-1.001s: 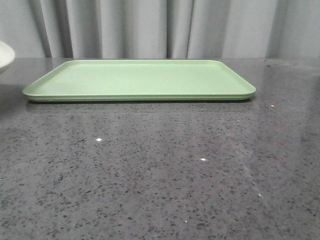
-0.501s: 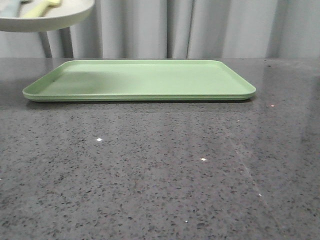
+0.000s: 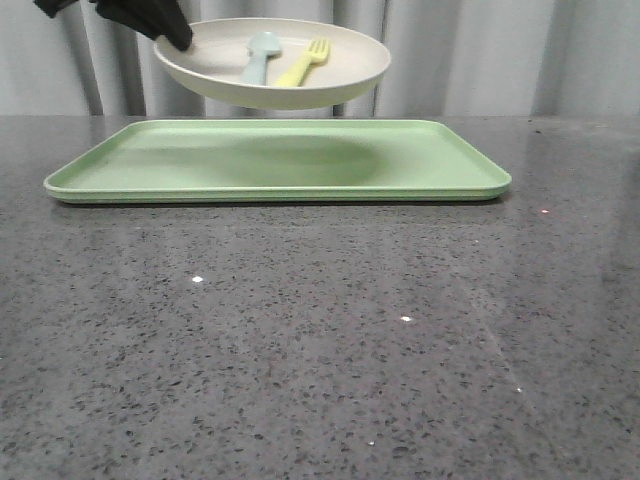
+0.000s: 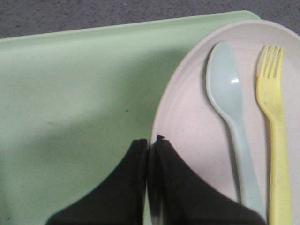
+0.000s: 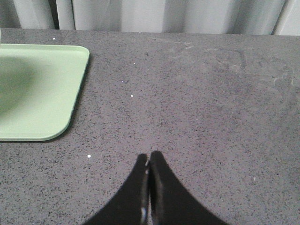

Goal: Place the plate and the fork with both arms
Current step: 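Lift the cream plate with the left gripper and carry it over the tray, then lower the plate onto the tray and open the left gripper, then raise the left gripper away from the plate, then lower the right gripper into the plate and grasp the yellow fork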

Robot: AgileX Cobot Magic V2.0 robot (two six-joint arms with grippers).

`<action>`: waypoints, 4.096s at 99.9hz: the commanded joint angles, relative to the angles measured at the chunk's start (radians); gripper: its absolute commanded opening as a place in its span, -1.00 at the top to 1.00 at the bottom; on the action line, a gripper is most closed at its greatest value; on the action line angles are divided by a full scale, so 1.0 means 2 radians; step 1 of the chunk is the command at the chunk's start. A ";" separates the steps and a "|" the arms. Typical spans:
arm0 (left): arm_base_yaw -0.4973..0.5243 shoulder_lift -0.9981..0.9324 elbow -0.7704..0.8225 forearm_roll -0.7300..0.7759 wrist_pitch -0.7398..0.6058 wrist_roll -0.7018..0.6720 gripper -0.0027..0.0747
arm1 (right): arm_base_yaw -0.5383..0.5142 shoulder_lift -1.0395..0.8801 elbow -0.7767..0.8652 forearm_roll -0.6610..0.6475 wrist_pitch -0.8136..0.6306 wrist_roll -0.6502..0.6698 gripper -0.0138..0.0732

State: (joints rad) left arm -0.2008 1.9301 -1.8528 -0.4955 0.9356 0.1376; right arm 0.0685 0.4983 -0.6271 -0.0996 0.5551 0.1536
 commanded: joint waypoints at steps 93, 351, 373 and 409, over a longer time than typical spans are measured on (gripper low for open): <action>-0.020 0.014 -0.042 0.017 -0.040 -0.039 0.98 | 0.000 0.005 -0.016 -0.003 -0.030 -0.001 0.83; 0.035 -0.501 0.436 0.116 -0.145 -0.046 0.20 | 0.242 0.708 -0.714 0.033 0.264 0.034 -0.35; 0.035 -0.501 0.436 0.112 -0.149 -0.046 0.20 | 0.242 0.760 -0.743 0.033 0.276 0.060 -0.35; 0.035 -0.501 0.436 0.112 -0.149 -0.046 0.20 | 0.241 0.796 -0.743 0.050 0.253 0.068 -0.35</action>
State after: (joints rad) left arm -0.1324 0.9410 -0.9557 -0.2500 0.7120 0.0581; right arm 0.5514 2.1460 -2.0772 0.0000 1.1105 0.2848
